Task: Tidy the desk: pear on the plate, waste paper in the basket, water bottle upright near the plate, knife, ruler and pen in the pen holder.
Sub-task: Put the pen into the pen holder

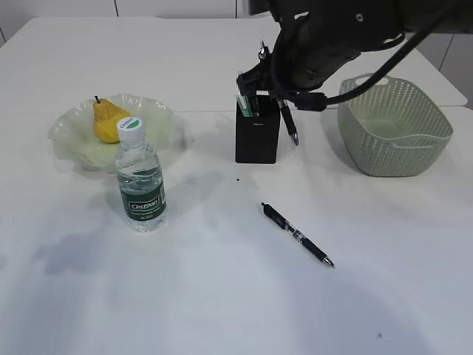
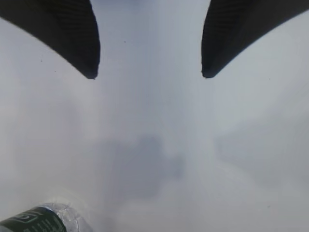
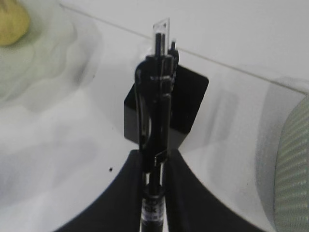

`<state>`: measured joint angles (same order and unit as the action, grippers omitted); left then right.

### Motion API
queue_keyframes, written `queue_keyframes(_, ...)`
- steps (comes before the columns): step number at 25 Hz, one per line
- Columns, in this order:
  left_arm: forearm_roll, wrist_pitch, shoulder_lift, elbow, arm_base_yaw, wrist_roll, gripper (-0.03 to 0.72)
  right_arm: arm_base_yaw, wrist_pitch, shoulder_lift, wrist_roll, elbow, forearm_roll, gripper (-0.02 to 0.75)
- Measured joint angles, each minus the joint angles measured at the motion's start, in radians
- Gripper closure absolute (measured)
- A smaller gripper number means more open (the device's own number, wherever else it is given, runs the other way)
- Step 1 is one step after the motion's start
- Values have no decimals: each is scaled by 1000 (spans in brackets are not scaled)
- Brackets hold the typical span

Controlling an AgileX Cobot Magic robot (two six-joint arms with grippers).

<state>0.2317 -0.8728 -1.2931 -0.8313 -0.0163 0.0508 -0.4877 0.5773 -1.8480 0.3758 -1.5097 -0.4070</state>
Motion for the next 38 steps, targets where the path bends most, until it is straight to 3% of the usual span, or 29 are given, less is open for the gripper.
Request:
queue_keyframes(15,0,0,0,0,0,0,221,162,-552,-46,1,0,-16,664)
queue_keyframes(23,0,0,0,0,0,0,221,183,-773,-164,5,0,-24,664)
queue_keyframes(38,0,-7,0,0,0,0,221,219,-939,-280,5,0,-68,664)
